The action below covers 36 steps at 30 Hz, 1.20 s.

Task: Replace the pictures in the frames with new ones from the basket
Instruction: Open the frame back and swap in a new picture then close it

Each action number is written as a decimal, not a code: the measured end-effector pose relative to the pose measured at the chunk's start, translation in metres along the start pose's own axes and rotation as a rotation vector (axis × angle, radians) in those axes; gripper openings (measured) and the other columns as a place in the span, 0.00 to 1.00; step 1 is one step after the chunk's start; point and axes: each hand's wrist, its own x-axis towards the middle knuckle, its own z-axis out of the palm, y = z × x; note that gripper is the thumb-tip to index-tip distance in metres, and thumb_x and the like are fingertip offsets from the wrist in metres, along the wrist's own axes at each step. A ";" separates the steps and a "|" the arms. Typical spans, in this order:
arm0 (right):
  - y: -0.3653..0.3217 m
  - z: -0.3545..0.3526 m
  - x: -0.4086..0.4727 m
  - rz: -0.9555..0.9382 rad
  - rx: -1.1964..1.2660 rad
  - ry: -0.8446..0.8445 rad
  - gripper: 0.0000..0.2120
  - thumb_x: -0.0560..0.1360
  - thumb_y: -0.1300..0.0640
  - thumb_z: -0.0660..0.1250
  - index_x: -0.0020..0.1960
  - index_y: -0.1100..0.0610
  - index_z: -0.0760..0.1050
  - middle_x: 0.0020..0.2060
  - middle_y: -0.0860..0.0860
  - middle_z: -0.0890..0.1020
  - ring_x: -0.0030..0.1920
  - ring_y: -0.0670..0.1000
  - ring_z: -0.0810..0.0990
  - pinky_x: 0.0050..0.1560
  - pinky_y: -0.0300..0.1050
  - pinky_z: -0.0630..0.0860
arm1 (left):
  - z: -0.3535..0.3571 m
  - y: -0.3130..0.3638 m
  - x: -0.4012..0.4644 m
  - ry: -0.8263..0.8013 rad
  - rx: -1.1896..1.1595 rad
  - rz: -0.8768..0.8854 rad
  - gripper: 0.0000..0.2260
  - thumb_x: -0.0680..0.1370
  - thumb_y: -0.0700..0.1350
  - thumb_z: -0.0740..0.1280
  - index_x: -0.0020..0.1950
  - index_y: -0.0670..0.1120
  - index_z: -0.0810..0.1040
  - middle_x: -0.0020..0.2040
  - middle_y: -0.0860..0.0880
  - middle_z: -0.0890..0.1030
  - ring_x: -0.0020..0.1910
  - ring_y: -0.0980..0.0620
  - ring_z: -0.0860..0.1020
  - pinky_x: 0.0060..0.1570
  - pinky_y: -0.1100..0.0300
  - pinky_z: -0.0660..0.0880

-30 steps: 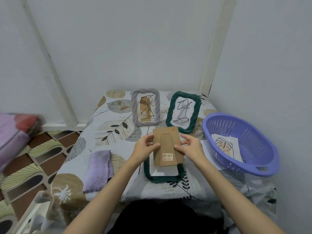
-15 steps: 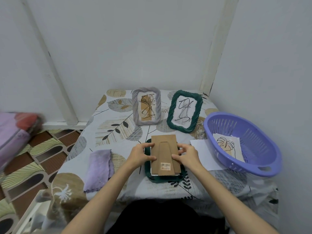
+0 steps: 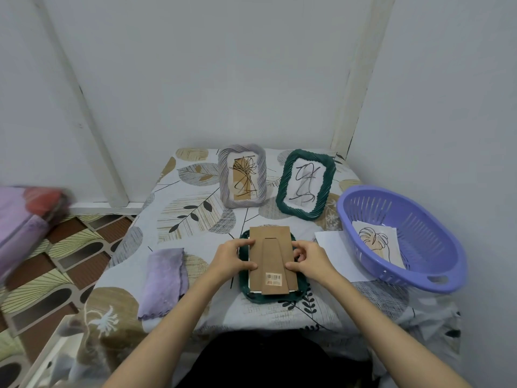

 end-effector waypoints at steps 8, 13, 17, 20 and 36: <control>0.005 0.000 0.002 0.002 -0.001 0.002 0.24 0.67 0.64 0.72 0.62 0.59 0.72 0.35 0.48 0.75 0.32 0.41 0.70 0.38 0.36 0.68 | 0.003 0.003 0.000 -0.032 0.004 -0.009 0.30 0.68 0.39 0.75 0.68 0.45 0.70 0.63 0.45 0.75 0.62 0.50 0.73 0.60 0.60 0.69; 0.006 0.000 0.003 -0.008 -0.026 -0.005 0.24 0.68 0.64 0.72 0.63 0.59 0.73 0.37 0.48 0.74 0.33 0.42 0.68 0.38 0.35 0.67 | 0.002 0.003 -0.001 -0.038 0.006 -0.020 0.30 0.67 0.39 0.75 0.68 0.44 0.70 0.62 0.43 0.76 0.61 0.49 0.74 0.60 0.59 0.70; 0.007 0.001 0.004 -0.020 -0.071 -0.028 0.22 0.69 0.63 0.71 0.62 0.58 0.73 0.34 0.45 0.72 0.32 0.41 0.68 0.35 0.31 0.64 | 0.003 0.003 -0.001 -0.060 0.092 0.012 0.29 0.69 0.40 0.73 0.69 0.42 0.69 0.67 0.45 0.73 0.66 0.50 0.71 0.64 0.62 0.65; 0.004 0.002 0.005 -0.043 -0.158 -0.076 0.13 0.71 0.62 0.69 0.54 0.57 0.77 0.32 0.44 0.70 0.31 0.41 0.66 0.31 0.29 0.65 | 0.003 0.004 0.000 -0.096 0.167 0.039 0.24 0.71 0.41 0.72 0.65 0.40 0.72 0.65 0.44 0.75 0.63 0.49 0.73 0.60 0.65 0.65; 0.008 -0.001 0.011 0.020 -0.255 0.042 0.19 0.72 0.53 0.69 0.60 0.61 0.76 0.57 0.58 0.79 0.58 0.56 0.75 0.58 0.46 0.72 | 0.009 -0.017 0.003 0.082 0.262 -0.023 0.29 0.68 0.56 0.73 0.65 0.47 0.72 0.69 0.47 0.65 0.68 0.45 0.60 0.68 0.54 0.59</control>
